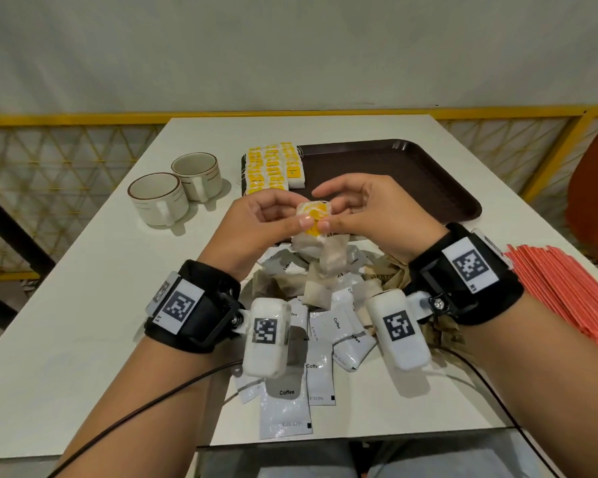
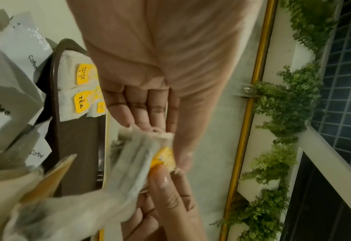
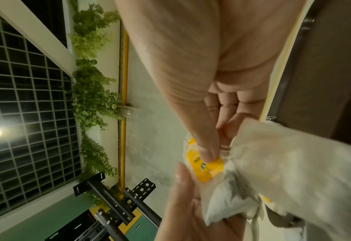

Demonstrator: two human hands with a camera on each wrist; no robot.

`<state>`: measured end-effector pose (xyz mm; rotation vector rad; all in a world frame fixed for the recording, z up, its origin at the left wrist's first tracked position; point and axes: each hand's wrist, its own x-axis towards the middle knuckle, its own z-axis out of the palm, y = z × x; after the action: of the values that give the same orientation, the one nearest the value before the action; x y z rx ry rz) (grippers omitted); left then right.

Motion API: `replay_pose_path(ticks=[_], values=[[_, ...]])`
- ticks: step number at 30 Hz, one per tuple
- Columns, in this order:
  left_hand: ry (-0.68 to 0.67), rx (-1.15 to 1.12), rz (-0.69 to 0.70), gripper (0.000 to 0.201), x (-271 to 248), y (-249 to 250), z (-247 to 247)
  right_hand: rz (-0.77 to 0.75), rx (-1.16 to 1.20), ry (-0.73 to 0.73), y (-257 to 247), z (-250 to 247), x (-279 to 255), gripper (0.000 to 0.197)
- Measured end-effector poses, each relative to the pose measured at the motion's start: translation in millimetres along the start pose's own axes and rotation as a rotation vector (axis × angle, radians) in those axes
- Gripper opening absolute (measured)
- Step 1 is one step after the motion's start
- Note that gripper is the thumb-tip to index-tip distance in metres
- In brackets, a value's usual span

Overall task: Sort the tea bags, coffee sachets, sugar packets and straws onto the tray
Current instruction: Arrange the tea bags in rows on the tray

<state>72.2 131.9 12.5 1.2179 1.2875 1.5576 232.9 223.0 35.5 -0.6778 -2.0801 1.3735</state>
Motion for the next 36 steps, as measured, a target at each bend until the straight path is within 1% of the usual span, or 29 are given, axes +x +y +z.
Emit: replay_pose_path(ticks=[2,4,6,8,9,12,14,16,21,23,24,26,29,33,36], values=[[0.019,0.039,0.007,0.020,0.7,-2.4,-0.3,0.007,0.025,-0.005,0.9,0.2,0.0,0.039],[0.070,0.036,0.008,0.022,2.1,-4.3,-1.2,0.005,0.010,-0.013,2.3,-1.5,0.0,0.038],[0.108,0.003,0.007,0.021,3.3,-4.9,-2.7,0.030,-0.082,-0.058,4.8,-3.7,-1.2,0.041],[0.118,-0.022,0.003,0.021,4.1,-5.0,-4.1,0.069,-0.151,-0.115,8.5,-3.8,-3.0,0.046],[0.121,-0.020,0.003,0.021,4.1,-5.1,-4.6,0.075,-0.180,-0.128,9.9,-3.1,-3.7,0.045],[0.161,0.031,0.027,0.021,5.0,-6.8,-6.2,0.075,-0.209,-0.114,10.1,-2.1,-3.5,0.040],[0.210,0.067,0.062,0.023,5.8,-8.0,-6.5,0.086,-0.160,-0.088,8.3,-3.2,-2.7,0.045],[0.243,0.096,0.086,0.025,7.0,-10.1,-6.9,0.080,-0.096,-0.062,5.8,-2.0,-1.8,0.044],[0.204,0.111,0.084,0.022,6.1,-11.1,-2.5,-0.017,0.007,0.017,1.9,11.6,2.0,0.016],[0.198,0.120,0.086,0.020,5.3,-9.8,-1.1,-0.029,0.060,0.009,2.1,15.1,3.3,0.006],[0.198,0.121,0.087,0.020,5.2,-9.6,-1.2,-0.020,0.093,-0.007,2.4,16.1,3.4,0.004],[0.203,0.111,0.079,0.020,5.5,-9.8,-2.0,-0.016,0.103,-0.041,4.4,16.3,3.0,0.012],[0.202,0.074,0.038,0.021,5.5,-9.8,-2.5,-0.089,-0.009,-0.066,2.9,16.8,1.2,0.022],[0.177,0.042,0.016,0.020,5.0,-9.0,-2.3,-0.148,-0.117,-0.025,-1.5,17.1,2.1,0.012],[0.204,0.025,0.023,0.018,5.4,-8.0,-5.0,-0.113,-0.104,-0.031,-4.9,9.6,2.3,0.009]])
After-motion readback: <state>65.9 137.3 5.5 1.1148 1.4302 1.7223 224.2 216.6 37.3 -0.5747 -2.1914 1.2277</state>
